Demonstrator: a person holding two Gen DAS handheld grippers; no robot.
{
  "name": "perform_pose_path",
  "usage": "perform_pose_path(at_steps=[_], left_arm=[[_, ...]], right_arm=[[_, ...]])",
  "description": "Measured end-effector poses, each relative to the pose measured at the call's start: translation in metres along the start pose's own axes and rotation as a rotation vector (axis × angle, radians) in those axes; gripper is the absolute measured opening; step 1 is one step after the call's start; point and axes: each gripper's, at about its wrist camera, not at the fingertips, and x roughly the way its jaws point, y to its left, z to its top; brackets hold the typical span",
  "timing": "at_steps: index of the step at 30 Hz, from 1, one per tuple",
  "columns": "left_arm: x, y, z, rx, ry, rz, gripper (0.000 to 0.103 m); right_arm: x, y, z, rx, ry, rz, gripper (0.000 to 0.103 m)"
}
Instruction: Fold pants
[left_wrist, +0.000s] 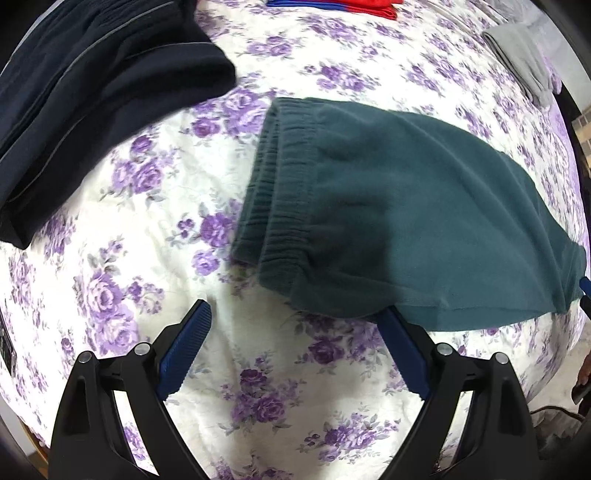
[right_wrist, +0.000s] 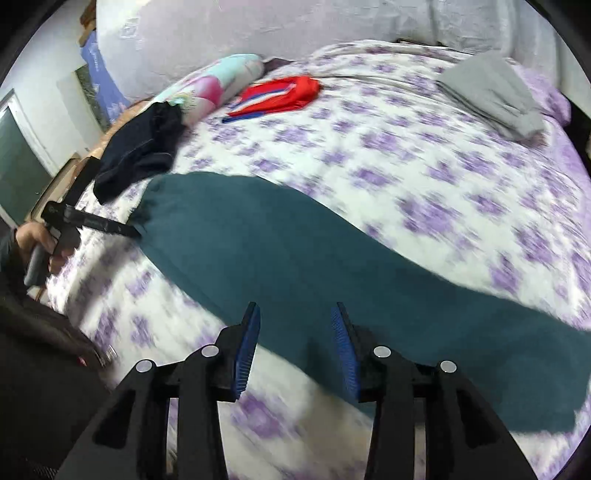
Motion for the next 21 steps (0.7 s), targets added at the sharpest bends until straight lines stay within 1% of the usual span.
perform_pose_path(at_steps=[2,3,4,5,6,8,10,11,12,13,14,15,17,19,20,21], left_arm=[[-0.003,0.006,0.000,-0.015,0.000,-0.008,0.088],[-0.005,0.011,-0.001,-0.029,0.004,-0.011,0.087],[-0.007,0.017,-0.001,-0.046,0.011,-0.012,0.086],[-0.009,0.022,-0.002,-0.062,0.022,-0.023,0.083],[-0.010,0.026,-0.001,-0.074,0.033,-0.040,0.078],[-0.012,0.031,-0.002,-0.100,0.052,-0.087,0.074],[-0.014,0.031,0.000,-0.105,0.052,-0.120,0.073],[-0.014,0.030,0.002,-0.106,0.054,-0.134,0.070],[-0.012,0.030,0.005,-0.112,0.066,-0.154,0.064],[-0.010,0.030,0.007,-0.123,0.079,-0.176,0.062],[-0.006,0.030,0.010,-0.139,0.099,-0.208,0.057],[-0.001,0.026,0.008,-0.153,0.115,-0.223,0.052],[0.010,0.027,0.009,-0.198,0.154,-0.241,0.049],[0.014,0.029,0.009,-0.235,0.159,-0.253,0.049],[0.012,0.030,0.010,-0.249,0.155,-0.255,0.047],[0.009,0.031,0.011,-0.250,0.147,-0.262,0.036]], right_arm=[[0.014,0.004,0.011,0.032,-0.016,-0.025,0.043],[0.019,0.002,0.015,0.055,-0.016,-0.022,0.048],[0.023,0.001,0.018,0.075,-0.018,-0.014,0.049],[0.025,0.001,0.020,0.091,-0.021,-0.007,0.049],[0.028,0.002,0.022,0.104,-0.025,0.002,0.049],[0.030,0.004,0.021,0.113,-0.027,0.008,0.049],[0.030,0.004,0.020,0.129,-0.023,0.012,0.050],[0.029,0.002,0.020,0.142,-0.024,0.014,0.050],[0.028,0.000,0.020,0.157,-0.027,0.016,0.050],[0.027,-0.002,0.019,0.165,-0.027,0.016,0.051],[0.025,-0.005,0.019,0.176,-0.029,0.013,0.053],[0.023,-0.006,0.018,0.182,-0.034,0.010,0.055],[0.020,-0.010,0.016,0.198,-0.040,0.011,0.056],[0.019,-0.014,0.013,0.211,-0.039,0.004,0.056],[0.019,-0.015,0.012,0.214,-0.037,0.003,0.056],[0.018,-0.016,0.010,0.218,-0.034,0.004,0.056]])
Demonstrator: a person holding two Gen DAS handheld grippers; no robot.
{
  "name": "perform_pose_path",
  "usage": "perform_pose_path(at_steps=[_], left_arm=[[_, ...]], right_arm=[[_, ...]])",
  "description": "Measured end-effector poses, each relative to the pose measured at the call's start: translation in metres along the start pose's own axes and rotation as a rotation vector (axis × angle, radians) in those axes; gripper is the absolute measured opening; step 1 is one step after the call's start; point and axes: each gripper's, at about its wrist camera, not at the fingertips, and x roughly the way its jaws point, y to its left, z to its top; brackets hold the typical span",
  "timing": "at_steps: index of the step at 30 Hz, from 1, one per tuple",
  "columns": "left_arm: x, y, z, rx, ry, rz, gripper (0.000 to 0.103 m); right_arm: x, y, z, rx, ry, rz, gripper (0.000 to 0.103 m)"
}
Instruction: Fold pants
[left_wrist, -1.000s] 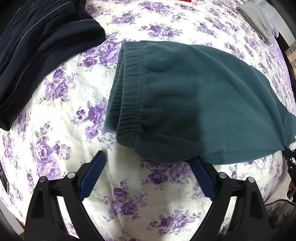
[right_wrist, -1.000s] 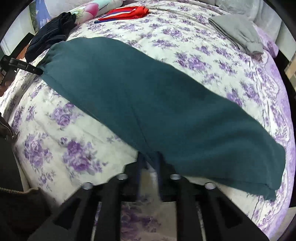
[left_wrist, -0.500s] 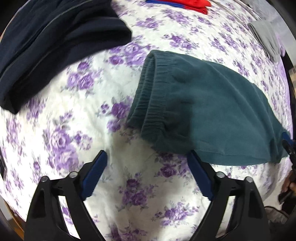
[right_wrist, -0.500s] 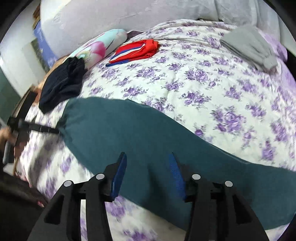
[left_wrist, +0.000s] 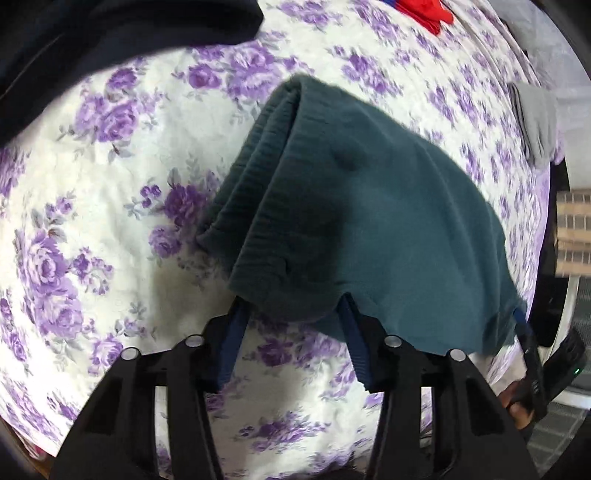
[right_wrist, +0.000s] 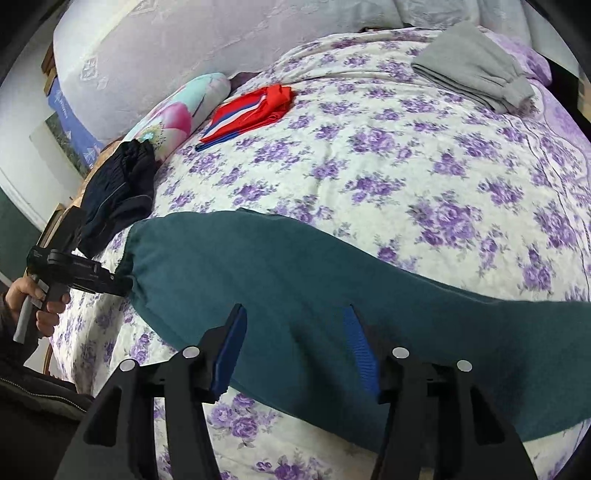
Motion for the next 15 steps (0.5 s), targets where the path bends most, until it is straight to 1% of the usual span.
perform_pose_path(at_steps=[1,2,4,8,12,13,14,15], left_arm=[[-0.003,-0.002,0.001,0.013,-0.002,-0.007,0.030],[-0.005,-0.003,0.001,0.022,0.000,0.002,0.028],[-0.010,-0.003,0.001,0.023,0.001,0.014,0.028],[-0.020,0.006,0.001,0.015,-0.007,-0.002,0.028],[-0.021,0.009,0.000,0.003,-0.003,0.004,0.026],[-0.022,0.007,0.000,0.011,-0.011,0.015,0.029],[-0.024,0.007,0.001,0.022,-0.016,0.019,0.035],[-0.023,0.003,0.001,0.025,-0.017,0.013,0.037]], right_arm=[[0.000,-0.001,-0.001,0.003,0.004,0.002,0.056],[0.001,-0.003,-0.003,0.005,0.007,-0.001,0.056],[0.002,-0.004,-0.004,0.010,0.009,-0.002,0.056],[0.005,-0.003,-0.003,0.012,0.014,0.002,0.056],[0.004,0.001,0.000,-0.010,0.014,-0.001,0.057],[0.003,0.001,0.000,-0.010,0.013,-0.003,0.057],[0.003,0.000,0.000,-0.010,0.011,-0.004,0.058],[0.002,-0.001,0.000,-0.008,0.010,-0.008,0.058]])
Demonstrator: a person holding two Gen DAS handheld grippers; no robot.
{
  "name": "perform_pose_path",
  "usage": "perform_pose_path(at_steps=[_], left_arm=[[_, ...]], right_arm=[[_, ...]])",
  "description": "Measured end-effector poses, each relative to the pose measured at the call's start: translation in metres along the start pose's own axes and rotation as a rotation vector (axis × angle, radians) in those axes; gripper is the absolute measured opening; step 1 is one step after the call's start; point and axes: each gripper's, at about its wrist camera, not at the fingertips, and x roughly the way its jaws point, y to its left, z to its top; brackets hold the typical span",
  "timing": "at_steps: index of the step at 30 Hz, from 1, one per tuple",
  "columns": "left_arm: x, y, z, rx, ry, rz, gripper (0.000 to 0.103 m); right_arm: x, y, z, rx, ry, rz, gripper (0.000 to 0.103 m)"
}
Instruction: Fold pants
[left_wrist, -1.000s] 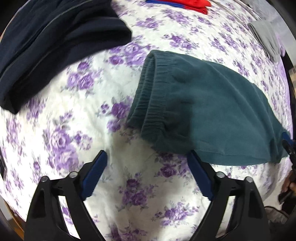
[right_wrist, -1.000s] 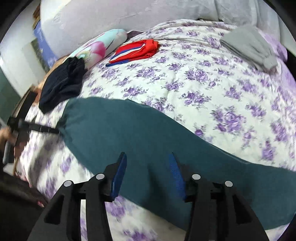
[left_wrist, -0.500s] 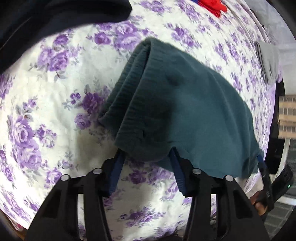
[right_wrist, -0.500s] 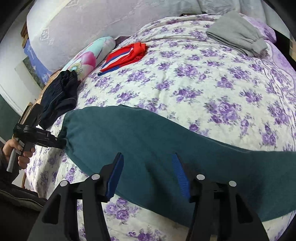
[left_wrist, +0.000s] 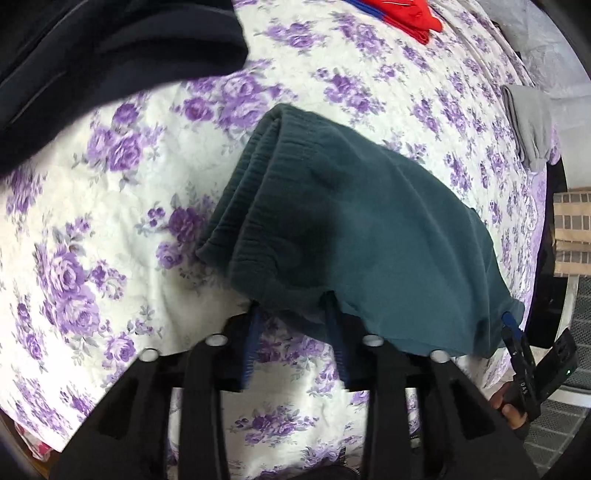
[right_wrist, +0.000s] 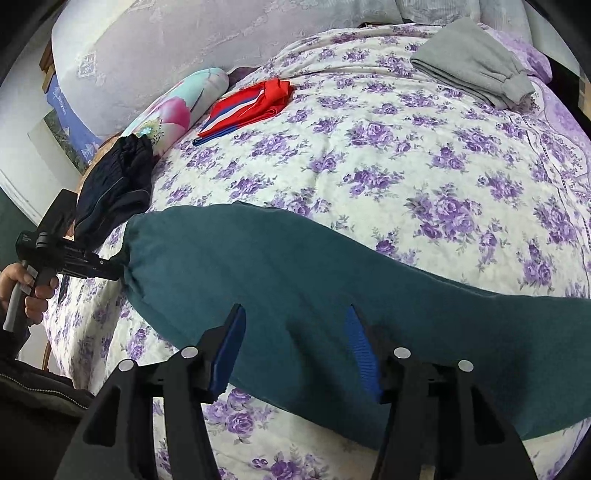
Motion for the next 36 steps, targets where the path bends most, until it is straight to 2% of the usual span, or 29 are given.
perform_pose_path(at_steps=[7,9,12,17,20,22,25,26,27,28,29,30,36], left_arm=[[0.007,-0.010,0.010,-0.027,-0.013,-0.017,0.035],[0.006,-0.013,0.011,-0.026,-0.025,-0.003,0.020],[0.003,-0.016,0.013,-0.019,-0.054,0.024,0.008],[-0.006,-0.014,0.007,0.006,-0.084,0.110,0.005],[-0.023,-0.015,-0.002,0.070,-0.133,0.246,0.001],[-0.030,-0.007,-0.004,0.078,-0.148,0.302,0.001],[-0.023,0.009,-0.001,0.040,-0.106,0.296,0.001],[-0.023,0.008,-0.002,0.041,-0.110,0.266,0.002],[-0.024,0.003,-0.004,0.052,-0.123,0.219,0.008],[-0.023,-0.002,-0.004,0.063,-0.125,0.213,0.016],[-0.020,-0.008,-0.004,0.071,-0.119,0.211,0.037],[-0.018,-0.011,-0.004,0.073,-0.114,0.203,0.047],[-0.002,-0.011,0.005,-0.022,-0.044,0.088,0.047]], right_arm=[[-0.003,-0.006,-0.006,0.021,0.003,-0.011,0.058],[-0.003,-0.006,-0.007,0.021,0.002,-0.012,0.058],[-0.004,-0.008,-0.009,0.027,0.002,-0.013,0.058],[-0.006,-0.015,-0.013,0.041,0.017,-0.032,0.058],[-0.010,-0.020,-0.018,0.062,0.022,-0.030,0.060],[-0.010,-0.025,-0.022,0.081,0.028,-0.029,0.063],[-0.004,-0.031,-0.028,0.121,0.051,-0.034,0.064],[-0.004,-0.030,-0.028,0.123,0.048,-0.031,0.064],[-0.004,-0.027,-0.028,0.115,0.045,-0.023,0.064],[-0.004,-0.024,-0.027,0.106,0.044,-0.021,0.064],[-0.004,-0.021,-0.025,0.095,0.044,-0.021,0.064],[-0.005,-0.019,-0.024,0.085,0.042,-0.021,0.064],[-0.008,-0.014,-0.021,0.073,0.026,-0.006,0.064]])
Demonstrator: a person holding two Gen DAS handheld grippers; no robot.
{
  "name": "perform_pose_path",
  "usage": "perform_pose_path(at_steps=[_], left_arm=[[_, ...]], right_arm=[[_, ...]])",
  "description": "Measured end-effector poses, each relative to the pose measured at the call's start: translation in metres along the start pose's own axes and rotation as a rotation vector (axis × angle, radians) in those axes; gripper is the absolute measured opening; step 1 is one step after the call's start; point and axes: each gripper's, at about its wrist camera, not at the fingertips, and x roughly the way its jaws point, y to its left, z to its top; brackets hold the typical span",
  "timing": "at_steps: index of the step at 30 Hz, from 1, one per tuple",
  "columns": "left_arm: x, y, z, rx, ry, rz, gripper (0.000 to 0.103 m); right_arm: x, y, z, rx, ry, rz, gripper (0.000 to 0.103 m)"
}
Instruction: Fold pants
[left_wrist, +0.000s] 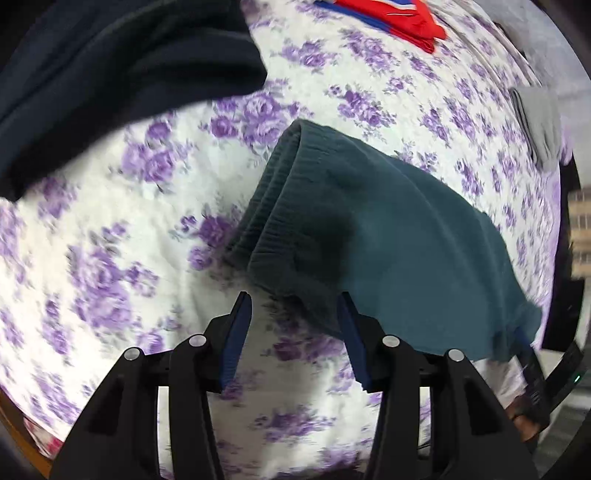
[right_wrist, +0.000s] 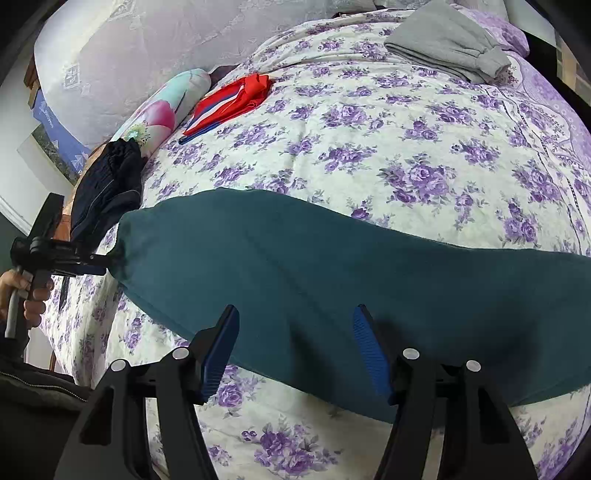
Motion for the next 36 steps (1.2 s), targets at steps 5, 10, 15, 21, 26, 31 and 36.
perform_pose_path(at_steps=[5,10,15,21,26,31,36], left_arm=[[0.007,0.001,0.008,-0.066,0.008,-0.036,0.042],[0.004,0.005,0.008,-0.077,0.011,-0.015,0.026],[0.004,0.005,0.007,-0.070,0.026,-0.007,0.024],[0.002,-0.001,0.012,-0.066,-0.024,-0.046,0.004],[-0.001,-0.005,0.010,-0.024,-0.067,-0.024,0.002],[-0.025,0.003,-0.003,0.025,-0.118,0.051,0.002],[0.000,0.016,-0.002,0.022,-0.066,0.100,0.004]], right_arm=[[0.001,-0.003,-0.004,0.013,0.007,-0.001,0.065],[0.001,-0.003,-0.005,0.012,0.007,0.002,0.065],[0.006,0.003,-0.004,-0.002,0.017,0.006,0.065],[0.010,0.010,-0.004,-0.028,0.031,0.007,0.065],[0.011,0.008,-0.004,-0.019,0.038,0.002,0.065],[0.006,0.004,-0.005,-0.004,0.040,0.015,0.067],[0.031,-0.003,-0.013,0.037,0.176,-0.019,0.072]])
